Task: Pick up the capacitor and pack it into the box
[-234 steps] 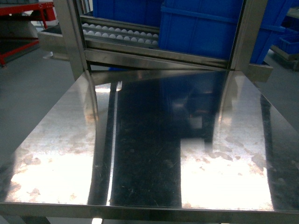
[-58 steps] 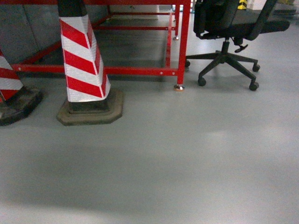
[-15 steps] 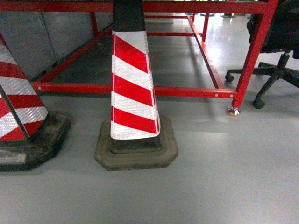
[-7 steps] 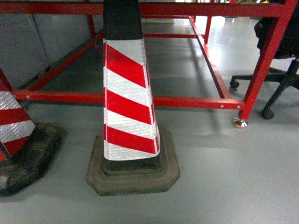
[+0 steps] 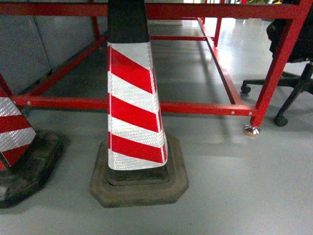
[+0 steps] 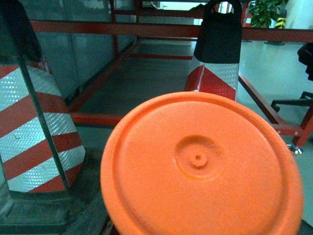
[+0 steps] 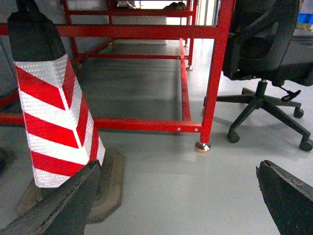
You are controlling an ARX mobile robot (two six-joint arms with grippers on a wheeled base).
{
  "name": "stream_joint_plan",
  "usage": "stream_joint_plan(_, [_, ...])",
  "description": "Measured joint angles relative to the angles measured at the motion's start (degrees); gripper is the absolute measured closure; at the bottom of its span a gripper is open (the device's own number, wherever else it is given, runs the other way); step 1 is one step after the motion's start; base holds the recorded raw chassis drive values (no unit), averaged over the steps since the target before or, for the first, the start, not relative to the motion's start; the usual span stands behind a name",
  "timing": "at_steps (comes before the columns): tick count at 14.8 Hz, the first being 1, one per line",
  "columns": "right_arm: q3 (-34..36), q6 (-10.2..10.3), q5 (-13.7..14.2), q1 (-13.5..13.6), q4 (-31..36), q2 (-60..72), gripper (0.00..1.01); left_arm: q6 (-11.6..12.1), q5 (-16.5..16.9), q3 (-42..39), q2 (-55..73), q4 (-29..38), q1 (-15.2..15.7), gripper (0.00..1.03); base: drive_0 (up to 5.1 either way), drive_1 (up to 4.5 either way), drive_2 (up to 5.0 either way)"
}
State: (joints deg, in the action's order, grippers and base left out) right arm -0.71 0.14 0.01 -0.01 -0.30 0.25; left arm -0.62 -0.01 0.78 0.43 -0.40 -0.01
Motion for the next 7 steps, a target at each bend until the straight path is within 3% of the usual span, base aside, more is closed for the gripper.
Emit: stream_joint_plan(7, [0.00, -0.02, -0.04, 0.00, -0.04, 0.00, 0.03, 0.02, -0.07, 0.00, 0.00, -0.02, 0.00, 0.59, 0.0, 0.00, 0.0])
